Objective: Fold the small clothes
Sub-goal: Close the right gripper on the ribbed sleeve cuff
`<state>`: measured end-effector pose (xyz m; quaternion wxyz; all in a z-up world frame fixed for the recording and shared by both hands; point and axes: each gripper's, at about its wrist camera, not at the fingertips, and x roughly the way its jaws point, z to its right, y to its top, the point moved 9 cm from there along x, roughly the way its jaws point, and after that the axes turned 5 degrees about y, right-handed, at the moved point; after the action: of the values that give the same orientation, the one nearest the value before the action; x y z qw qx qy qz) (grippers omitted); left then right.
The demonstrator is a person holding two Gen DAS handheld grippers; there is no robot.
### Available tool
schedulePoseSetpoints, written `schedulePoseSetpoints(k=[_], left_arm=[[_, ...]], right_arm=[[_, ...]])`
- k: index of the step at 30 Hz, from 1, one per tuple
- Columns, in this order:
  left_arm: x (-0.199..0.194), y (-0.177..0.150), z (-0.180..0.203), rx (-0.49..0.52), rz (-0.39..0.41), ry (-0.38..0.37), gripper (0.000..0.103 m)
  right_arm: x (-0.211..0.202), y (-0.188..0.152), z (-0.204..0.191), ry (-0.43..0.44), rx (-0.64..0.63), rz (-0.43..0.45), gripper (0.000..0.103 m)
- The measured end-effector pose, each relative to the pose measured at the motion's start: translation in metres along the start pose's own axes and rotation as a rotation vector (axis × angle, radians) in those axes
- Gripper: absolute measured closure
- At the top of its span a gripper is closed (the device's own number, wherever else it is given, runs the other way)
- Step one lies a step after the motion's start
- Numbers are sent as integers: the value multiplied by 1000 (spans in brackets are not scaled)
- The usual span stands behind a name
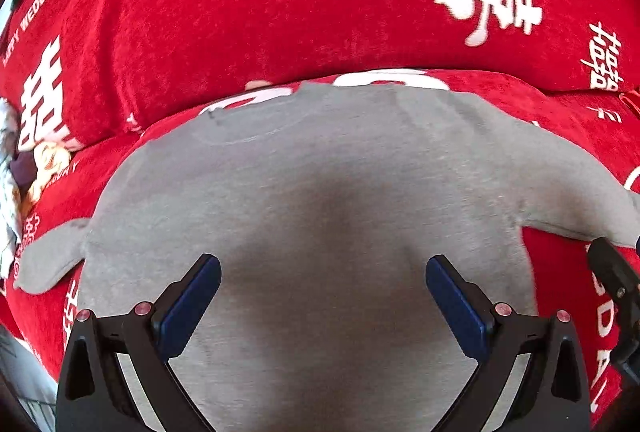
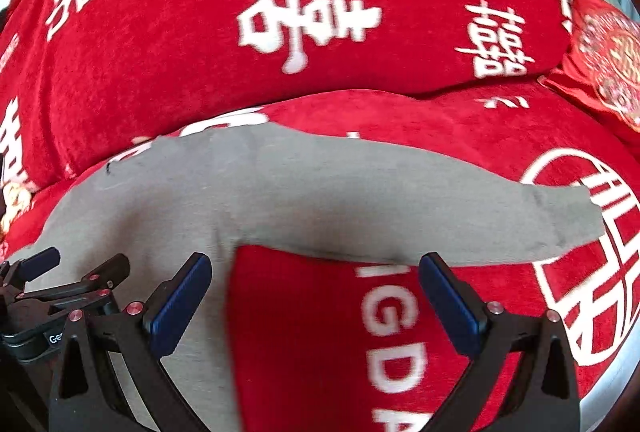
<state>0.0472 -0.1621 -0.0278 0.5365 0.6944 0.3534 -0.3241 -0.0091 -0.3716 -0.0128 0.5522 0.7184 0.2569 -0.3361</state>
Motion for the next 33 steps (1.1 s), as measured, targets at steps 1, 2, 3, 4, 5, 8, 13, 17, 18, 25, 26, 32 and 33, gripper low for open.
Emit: schedulePoseSetpoints(k=[1,2,3,4,5,8,13,17,18,25,26,32,33], left_arm=[[-1,2,6,4,2,-3,0],[-1,3,9,7,2,-7,0],[-2,4,14,11,2,-11,0],[-3,5,20,17,3,-15,0],[-4,6,25,22,5,-18,0],[-7,10,43,45,12,-29,0],[-7,11,72,83,5,-48,0],[-7,13,87,102,7,-56,0],[-7,14,88,103,8,-56,0],[-5,20,94,102,3,-48,0],[-6,21,95,103,6,-47,0],[-10,26,106,121,22,-53,0],[-10,27,108,123,22,-55,0]], right_arm=[[0,0,7,-6,8,2,0],[-1,0,15,-15,19,4,0],[-1,0,25,-26,31,5,0],[-1,0,31,-30,37,6,0],[-2,-1,41,-38,52,7,0],[-3,-4,64,-59,83,4,0],[-6,-13,108,-99,154,-1,0],[-7,-19,145,-113,244,-5,0],[-7,-20,154,-116,267,-4,0],[-2,-24,183,-113,337,-4,0],[-1,-24,186,-107,347,-2,0],[3,-24,201,-57,426,16,0],[3,-23,203,-48,436,18,0]])
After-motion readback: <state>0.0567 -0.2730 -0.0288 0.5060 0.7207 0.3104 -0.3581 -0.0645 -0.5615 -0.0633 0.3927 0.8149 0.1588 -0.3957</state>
